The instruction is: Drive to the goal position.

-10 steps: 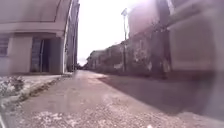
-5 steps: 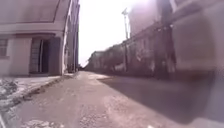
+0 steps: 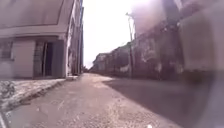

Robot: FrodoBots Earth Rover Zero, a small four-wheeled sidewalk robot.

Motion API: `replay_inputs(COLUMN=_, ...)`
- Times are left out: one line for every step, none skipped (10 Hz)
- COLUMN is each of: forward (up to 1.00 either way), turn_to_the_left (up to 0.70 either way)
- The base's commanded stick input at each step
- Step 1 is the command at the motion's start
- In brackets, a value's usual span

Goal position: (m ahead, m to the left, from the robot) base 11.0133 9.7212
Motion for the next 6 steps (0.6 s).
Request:
replay_inputs(forward=0.45, turn_to_the_left=0.00)
replay_inputs(forward=0.45, turn_to_the_left=0.00)
replay_inputs(forward=0.45, turn_to_the_left=0.00)
replay_inputs(forward=0.45, turn_to_the_left=0.00)
replay_inputs(forward=0.45, turn_to_the_left=0.00)
replay_inputs(forward=0.45, turn_to_the_left=0.00)
